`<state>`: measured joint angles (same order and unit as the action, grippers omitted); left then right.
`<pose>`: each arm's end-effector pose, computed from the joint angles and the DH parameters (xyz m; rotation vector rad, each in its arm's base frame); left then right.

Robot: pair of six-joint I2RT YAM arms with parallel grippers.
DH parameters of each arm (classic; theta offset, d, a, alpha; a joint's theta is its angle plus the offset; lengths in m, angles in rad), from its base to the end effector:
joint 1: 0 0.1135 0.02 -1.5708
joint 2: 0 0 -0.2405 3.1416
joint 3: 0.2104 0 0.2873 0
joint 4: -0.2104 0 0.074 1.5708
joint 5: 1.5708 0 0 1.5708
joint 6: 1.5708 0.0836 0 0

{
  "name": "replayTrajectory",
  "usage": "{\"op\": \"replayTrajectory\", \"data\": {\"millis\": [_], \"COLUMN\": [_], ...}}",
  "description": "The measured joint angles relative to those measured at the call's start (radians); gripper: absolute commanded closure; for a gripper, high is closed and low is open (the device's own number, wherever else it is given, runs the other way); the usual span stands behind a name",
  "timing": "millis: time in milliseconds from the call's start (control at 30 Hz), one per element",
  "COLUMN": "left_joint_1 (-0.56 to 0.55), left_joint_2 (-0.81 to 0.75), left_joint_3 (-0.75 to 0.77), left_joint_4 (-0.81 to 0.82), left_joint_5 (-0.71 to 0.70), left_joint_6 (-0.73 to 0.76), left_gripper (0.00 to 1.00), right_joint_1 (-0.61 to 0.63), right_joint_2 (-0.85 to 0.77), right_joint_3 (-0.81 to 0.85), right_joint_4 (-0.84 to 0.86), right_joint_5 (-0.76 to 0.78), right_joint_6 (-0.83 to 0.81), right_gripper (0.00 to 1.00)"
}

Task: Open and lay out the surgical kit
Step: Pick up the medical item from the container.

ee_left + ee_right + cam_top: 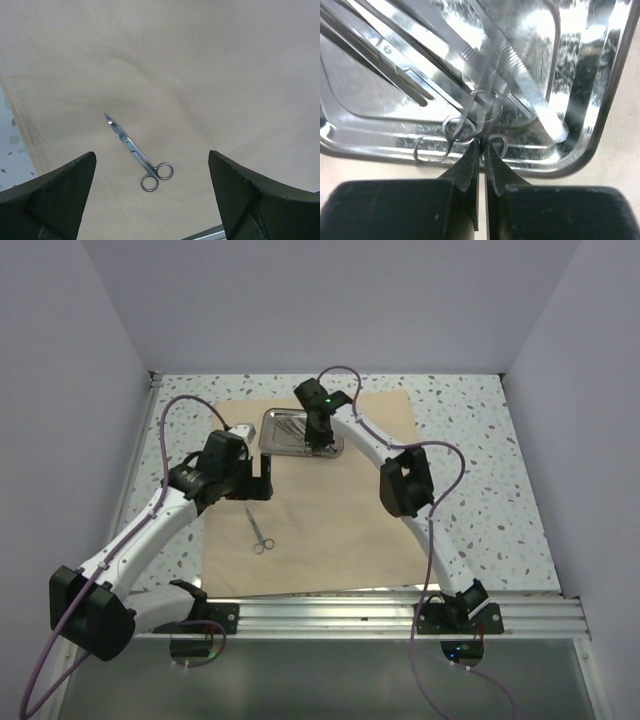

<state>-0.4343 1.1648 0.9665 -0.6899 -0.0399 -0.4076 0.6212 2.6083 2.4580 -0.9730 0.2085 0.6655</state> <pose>0.2841 -0.1281 0.2157 0.0156 2.4847 -0.3154 0.4828 0.3242 0.1126 0.1221 2.6556 0.1403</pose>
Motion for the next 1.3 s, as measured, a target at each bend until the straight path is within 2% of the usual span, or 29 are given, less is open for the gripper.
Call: {"op": "replayTrajectory", "data": {"millis": [367,667,867,1100,1300], "left_joint_1": [0.0,0.0,0.0,0.01,0.1], "left_joint_2": [-0.002,-0.002,-0.002,0.035,0.049], "left_joint_3": [0.0,0.0,0.018,0.117,0.208], "left_joint_4": [0.0,0.005,0.008,-0.004,-0.012], "left_joint_5": [0.0,0.001,-0.015,-0.077,-0.133], "left_joint_6": [0.0,-0.001,-0.001,0.0,0.0], "left_gripper": [0.02,0.02,0.0,0.0,0.0], "right_joint_1": [0.021,0.014,0.015,0.048,0.217], "right_joint_2": [-0.037,-0.093,-0.217,-0.498,-0.647], "right_joint_3": [-0.082,-0.108,-0.127,-0.378,-0.668], "right_joint_4": [0.085,-0.005,-0.031,0.014,0.112], "right_joint_5": [-0.014,-0.005,-0.023,-0.077,-0.144], "right_joint_6": [0.005,-0.03,-0.025,-0.003,0.032], "right_gripper": [1.0,1.0,1.0,1.0,1.0]}}
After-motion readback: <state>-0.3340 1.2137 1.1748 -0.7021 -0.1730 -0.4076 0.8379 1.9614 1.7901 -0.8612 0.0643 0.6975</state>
